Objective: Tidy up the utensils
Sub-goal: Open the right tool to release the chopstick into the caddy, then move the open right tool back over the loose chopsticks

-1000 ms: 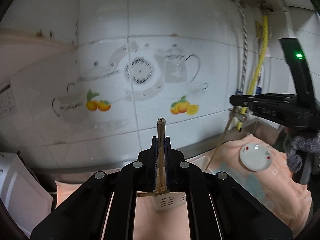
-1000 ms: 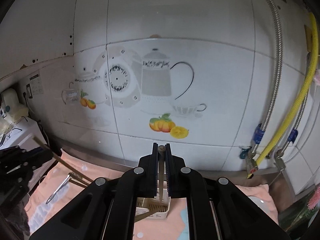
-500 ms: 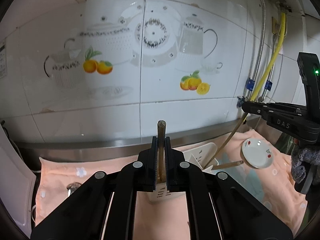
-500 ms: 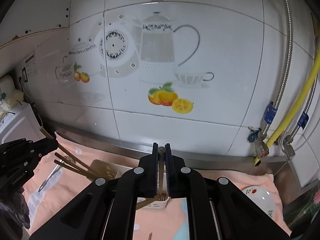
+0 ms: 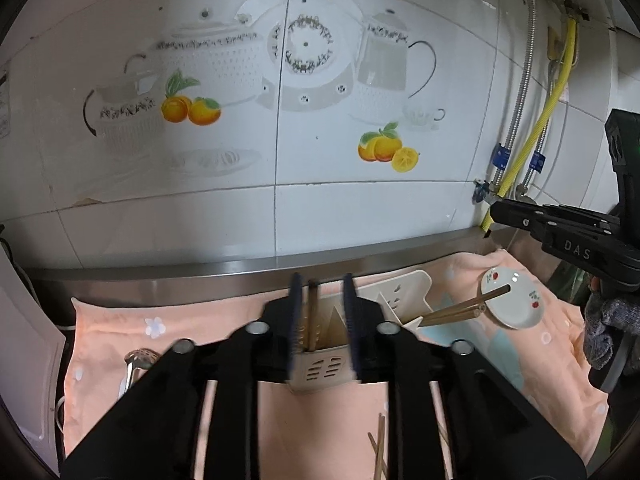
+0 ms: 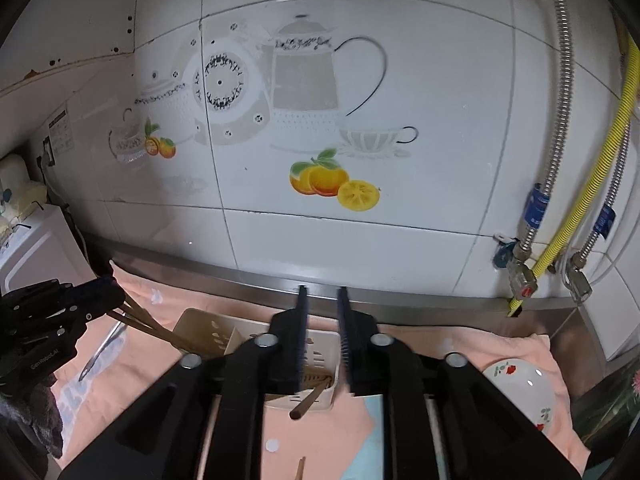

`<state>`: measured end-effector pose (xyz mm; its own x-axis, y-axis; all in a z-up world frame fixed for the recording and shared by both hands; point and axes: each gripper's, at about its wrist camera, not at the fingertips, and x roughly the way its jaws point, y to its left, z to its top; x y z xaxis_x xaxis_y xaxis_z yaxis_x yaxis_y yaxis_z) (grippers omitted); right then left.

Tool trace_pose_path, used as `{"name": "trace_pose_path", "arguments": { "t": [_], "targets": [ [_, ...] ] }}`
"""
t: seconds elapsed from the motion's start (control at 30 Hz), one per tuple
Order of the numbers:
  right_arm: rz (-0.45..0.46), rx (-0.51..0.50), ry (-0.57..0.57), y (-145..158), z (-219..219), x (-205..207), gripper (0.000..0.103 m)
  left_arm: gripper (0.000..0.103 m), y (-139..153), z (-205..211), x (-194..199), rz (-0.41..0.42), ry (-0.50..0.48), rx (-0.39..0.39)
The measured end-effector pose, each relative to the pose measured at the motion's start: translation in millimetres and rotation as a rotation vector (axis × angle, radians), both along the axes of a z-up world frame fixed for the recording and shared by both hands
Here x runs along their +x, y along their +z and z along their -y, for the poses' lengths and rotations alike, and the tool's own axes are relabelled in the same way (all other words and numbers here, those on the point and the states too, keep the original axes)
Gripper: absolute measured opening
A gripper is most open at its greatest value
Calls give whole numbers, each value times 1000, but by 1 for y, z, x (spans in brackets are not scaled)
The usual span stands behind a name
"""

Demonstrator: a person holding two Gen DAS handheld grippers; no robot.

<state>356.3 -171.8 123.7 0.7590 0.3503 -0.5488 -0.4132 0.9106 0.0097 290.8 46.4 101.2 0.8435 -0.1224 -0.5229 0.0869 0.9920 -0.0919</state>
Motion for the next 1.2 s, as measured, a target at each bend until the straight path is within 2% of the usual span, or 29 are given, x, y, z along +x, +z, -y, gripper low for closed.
{"name": "trace_pose_path", "arguments": {
  "t": [0.07,0.17,0.23,0.4,0.57,0.9,1.07,1.2],
  "targets": [
    [7,-6,-1,1,3,-6,25,33,4,1,-6,11,-1,3],
    [20,-7,-3,2,11,-17,35,44,8,4,-21,30,-9,10],
    [32,-2,-5,3,18,-29,37,50,10,5,-32,42,-4,17],
    [63,-13,-12,-1,30,-60,51,60,4,5,-61,44,-17,12],
    [83,-27,3,-18,41,-102,56,66,-14,3,-92,28,-19,23],
    [-20,47,39,-89,61,-169,58,69,-76,-2,-145,-57,-28,11],
    [-54,24,30,-127,65,-197,63,71,-109,0,-164,-114,-33,20],
    [-49,-45,2,-156,64,-218,63,73,-137,6,-178,-162,-47,22]
  ]
}}
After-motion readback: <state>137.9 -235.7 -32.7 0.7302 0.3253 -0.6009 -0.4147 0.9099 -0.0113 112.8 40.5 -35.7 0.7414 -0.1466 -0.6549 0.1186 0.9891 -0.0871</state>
